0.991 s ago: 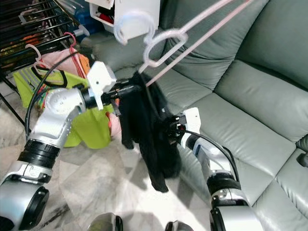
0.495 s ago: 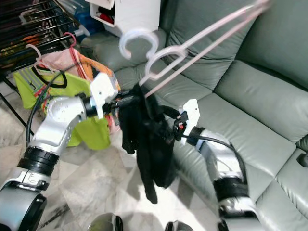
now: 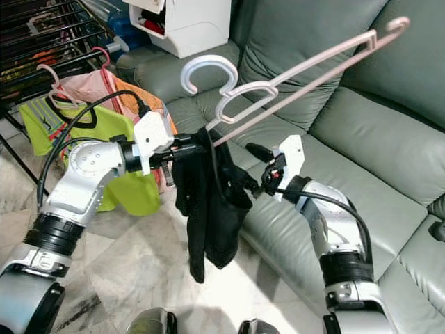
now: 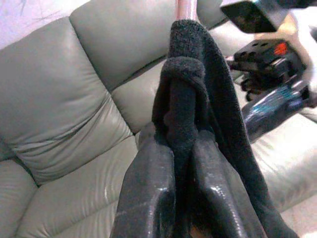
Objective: Hang hanger
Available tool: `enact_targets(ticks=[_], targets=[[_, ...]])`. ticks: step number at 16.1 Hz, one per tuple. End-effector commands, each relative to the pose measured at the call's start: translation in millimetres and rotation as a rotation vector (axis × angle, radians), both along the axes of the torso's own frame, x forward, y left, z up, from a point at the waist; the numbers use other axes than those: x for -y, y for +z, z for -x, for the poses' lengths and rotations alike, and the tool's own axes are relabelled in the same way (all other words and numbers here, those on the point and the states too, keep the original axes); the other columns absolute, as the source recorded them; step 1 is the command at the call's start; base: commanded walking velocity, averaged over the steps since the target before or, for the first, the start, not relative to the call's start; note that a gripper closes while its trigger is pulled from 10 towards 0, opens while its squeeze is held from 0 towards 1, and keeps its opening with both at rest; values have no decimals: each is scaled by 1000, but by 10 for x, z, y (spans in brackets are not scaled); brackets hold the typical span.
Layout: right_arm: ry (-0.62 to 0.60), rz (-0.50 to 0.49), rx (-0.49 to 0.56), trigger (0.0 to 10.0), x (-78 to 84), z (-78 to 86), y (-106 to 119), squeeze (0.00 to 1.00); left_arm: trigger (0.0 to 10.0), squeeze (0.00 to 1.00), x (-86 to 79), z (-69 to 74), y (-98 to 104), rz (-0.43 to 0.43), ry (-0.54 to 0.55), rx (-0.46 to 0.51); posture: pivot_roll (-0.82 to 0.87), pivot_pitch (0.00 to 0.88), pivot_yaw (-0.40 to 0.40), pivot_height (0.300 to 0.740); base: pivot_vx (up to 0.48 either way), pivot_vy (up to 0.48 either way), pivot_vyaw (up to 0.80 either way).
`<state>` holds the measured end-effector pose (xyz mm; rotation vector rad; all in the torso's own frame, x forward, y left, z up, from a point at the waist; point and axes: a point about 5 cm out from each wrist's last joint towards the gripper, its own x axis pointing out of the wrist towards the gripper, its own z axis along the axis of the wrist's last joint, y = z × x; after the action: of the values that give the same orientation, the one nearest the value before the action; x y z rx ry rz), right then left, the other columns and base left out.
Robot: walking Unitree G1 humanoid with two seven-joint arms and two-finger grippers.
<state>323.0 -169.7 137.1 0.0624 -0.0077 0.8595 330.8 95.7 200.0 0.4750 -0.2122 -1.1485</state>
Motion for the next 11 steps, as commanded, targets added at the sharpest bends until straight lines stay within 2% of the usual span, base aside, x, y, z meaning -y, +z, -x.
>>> enact_targets(ticks=[1,3,5,11], targets=[[-28,-7,22,10000,20,-38,38,0,0,0,15,33,174,35,-29,61,-40,21,31,740,0,0,0],[-44,-27,26,10000,30,-47,43,0,0,0,-5,47,147,20,-33,60,-38,21,32,740,0,0,0],[-46,-14,3,10000,48,-40,-8,0,0,0,17,64,189,41,-45,59,-39,21,33,740,0,0,0],[-117,176,-189,10000,103,53,-536,0,0,0,184,174,557,172,-123,89,-35,28,30,740,0,0,0]])
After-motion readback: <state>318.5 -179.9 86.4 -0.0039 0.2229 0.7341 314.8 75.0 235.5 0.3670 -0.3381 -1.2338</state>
